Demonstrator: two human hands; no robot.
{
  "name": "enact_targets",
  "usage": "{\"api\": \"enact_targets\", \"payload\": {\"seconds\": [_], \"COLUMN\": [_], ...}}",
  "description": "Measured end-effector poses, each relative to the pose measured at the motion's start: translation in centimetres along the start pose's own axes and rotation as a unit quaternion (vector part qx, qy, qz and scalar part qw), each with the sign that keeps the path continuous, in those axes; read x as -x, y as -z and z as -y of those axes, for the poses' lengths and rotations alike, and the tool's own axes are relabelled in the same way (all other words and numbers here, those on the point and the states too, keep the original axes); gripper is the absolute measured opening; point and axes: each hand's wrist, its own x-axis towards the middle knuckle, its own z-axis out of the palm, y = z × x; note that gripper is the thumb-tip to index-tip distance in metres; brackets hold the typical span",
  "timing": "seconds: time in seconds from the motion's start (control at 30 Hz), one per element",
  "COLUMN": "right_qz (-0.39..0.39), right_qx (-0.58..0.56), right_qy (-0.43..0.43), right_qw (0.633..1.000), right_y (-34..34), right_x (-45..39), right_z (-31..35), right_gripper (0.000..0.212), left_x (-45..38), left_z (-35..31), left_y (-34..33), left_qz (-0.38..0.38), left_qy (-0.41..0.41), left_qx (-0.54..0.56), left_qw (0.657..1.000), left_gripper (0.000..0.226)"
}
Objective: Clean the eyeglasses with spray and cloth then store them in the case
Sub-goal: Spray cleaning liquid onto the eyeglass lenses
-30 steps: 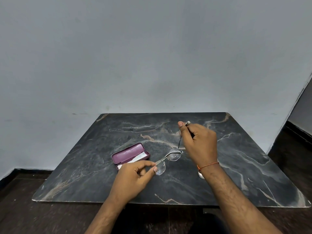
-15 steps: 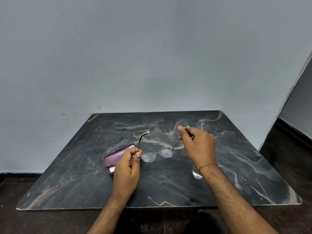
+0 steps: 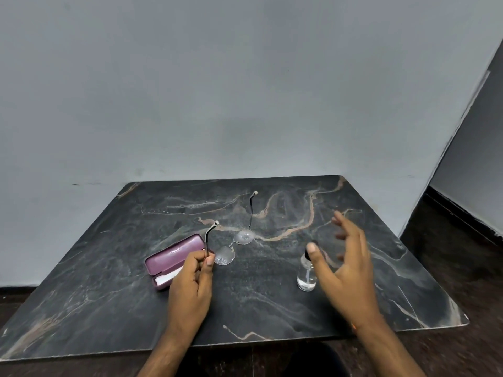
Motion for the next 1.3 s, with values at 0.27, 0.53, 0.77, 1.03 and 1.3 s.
{"api": "enact_targets", "payload": {"seconds": [0.27, 0.53, 0.77, 1.03, 1.3], "right_qz": [0.103, 0.149, 0.244, 0.284, 0.295], "right_qx": [0.046, -0.056, -0.073, -0.049, -0.003], "right_qy": [-0.041, -0.008, -0.006, 0.019, 0.040], "right_qw": [0.993, 0.987, 0.967, 0.957, 0.955], "right_y": [-1.7, -3.0, -3.7, -6.8, -9.5], "right_x": [3.3, 4.5, 5.0, 3.8, 3.9], "right_z": [-2.9, -1.5, 1.7, 3.4, 4.5], "right_gripper": [0.087, 0.082, 0.081, 0.064, 0.040], "left_x": [0.4, 0.4, 0.3, 0.4, 0.5], "left_z": [0.4, 0.5, 0.4, -0.3, -0.1], "left_y": [-0.2, -0.1, -0.1, 0.1, 0.2], "left_qz": [0.015, 0.005, 0.013, 0.026, 0.038], "left_qy": [-0.040, -0.043, -0.057, -0.073, -0.070], "left_qx": [-0.042, -0.035, -0.035, -0.037, -0.038], "left_qw": [0.998, 0.998, 0.998, 0.996, 0.996], "left_gripper": [0.014, 0.011, 0.012, 0.011, 0.017]}}
